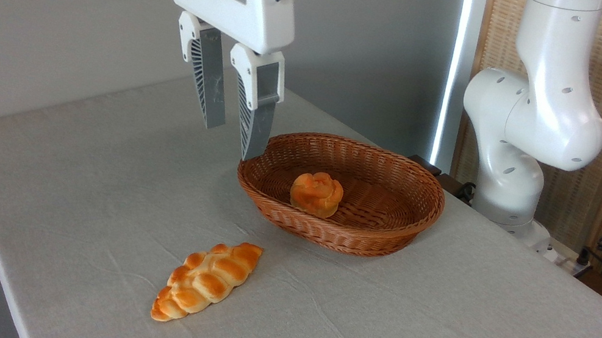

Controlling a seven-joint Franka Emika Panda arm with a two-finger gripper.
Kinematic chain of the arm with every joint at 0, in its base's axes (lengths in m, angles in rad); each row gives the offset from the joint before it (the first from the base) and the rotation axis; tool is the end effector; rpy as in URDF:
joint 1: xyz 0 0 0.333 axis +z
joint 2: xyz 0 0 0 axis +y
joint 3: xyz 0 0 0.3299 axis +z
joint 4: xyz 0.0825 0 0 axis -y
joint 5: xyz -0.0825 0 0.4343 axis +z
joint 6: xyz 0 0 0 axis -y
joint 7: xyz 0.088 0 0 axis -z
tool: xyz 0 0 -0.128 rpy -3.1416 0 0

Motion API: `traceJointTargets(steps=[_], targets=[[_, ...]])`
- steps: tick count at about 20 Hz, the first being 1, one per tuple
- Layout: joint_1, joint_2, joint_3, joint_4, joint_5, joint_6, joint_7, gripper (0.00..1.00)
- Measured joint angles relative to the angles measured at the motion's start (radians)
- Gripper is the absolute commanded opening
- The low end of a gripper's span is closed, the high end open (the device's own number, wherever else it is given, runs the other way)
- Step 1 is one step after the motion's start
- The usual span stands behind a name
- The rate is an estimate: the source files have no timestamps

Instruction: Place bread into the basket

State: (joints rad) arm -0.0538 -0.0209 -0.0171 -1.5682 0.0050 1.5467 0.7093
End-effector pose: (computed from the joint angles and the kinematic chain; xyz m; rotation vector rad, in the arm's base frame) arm 0.5943 -0.0417 0.6292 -2.9011 1.1926 0.0035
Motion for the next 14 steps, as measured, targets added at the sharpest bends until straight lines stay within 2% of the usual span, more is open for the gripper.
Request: traceJointTargets(steps=[4, 14], targets=[[0.041, 0.005, -0.072, 0.001, 0.0, -0.029, -0.002, 1.0], [0.054, 0.005, -0.067, 0.0, 0.042, -0.033, 0.016, 1.0]])
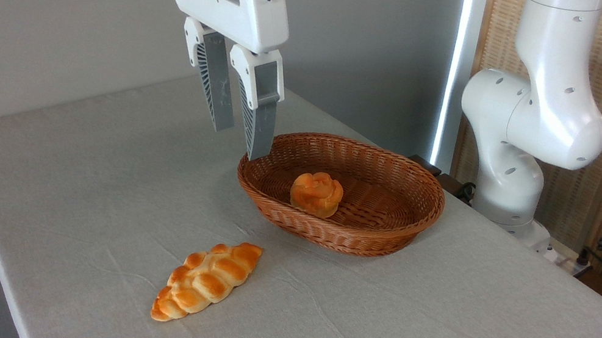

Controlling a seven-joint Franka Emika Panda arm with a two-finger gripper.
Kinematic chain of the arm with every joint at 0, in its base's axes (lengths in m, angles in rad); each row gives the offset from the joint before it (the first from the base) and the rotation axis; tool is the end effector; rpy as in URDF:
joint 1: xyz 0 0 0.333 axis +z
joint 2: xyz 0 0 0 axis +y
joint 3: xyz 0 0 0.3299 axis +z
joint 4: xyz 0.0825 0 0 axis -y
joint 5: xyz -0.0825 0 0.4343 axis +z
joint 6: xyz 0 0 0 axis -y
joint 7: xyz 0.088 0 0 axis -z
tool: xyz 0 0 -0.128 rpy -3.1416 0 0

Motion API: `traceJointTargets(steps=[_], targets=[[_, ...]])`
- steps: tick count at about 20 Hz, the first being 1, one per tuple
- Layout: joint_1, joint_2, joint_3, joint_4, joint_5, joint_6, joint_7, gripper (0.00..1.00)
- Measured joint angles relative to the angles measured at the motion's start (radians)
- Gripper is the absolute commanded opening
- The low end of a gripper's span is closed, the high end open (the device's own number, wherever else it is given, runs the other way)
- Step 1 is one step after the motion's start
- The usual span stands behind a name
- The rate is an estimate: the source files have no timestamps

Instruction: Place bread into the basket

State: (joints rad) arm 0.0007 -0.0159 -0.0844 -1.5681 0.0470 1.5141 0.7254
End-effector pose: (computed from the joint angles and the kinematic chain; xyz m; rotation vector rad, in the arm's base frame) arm 0.5914 -0.0437 0.6236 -2.8571 1.2203 0.0799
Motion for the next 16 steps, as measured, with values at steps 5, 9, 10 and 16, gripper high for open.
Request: traceJointTargets(steps=[5, 9, 10, 16], targets=[[0.006, -0.005, 0.034, 0.0, 0.0, 0.0, 0.058, 1.0], [0.001, -0.005, 0.034, 0.0, 0.0, 0.0, 0.058, 1.0], [0.0, -0.005, 0.034, 0.0, 0.0, 0.0, 0.058, 1.0], [-0.003, -0.004, 0.034, -0.014, -0.006, 0.018, 0.037, 1.0]])
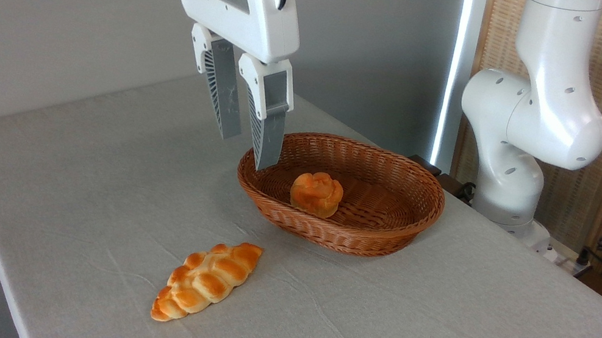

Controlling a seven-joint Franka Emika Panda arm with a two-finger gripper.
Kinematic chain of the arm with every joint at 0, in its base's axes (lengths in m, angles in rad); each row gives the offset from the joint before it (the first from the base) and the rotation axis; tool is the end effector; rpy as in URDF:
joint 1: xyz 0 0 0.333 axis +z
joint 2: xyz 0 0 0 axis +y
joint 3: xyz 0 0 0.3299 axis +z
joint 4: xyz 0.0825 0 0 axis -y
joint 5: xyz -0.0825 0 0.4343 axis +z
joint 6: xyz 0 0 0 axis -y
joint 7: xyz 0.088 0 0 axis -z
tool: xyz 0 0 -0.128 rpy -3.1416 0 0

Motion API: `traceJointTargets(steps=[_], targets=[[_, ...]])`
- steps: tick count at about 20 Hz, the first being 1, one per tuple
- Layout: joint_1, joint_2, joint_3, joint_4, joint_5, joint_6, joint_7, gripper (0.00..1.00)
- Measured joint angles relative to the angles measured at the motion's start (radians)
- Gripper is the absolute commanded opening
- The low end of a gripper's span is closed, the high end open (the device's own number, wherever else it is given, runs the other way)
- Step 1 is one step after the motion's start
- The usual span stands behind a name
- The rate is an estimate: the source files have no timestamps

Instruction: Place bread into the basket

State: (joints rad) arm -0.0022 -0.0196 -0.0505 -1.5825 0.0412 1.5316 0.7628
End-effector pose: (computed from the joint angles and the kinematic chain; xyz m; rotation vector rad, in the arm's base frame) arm 0.5931 -0.0261 0.6198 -2.8576 1.2327 0.0685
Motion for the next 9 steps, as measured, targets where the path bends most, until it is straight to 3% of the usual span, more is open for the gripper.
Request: traceJointTargets(steps=[9], targets=[[0.0, -0.005, 0.003, -0.028, -0.001, 0.044, -0.023, 1.0]])
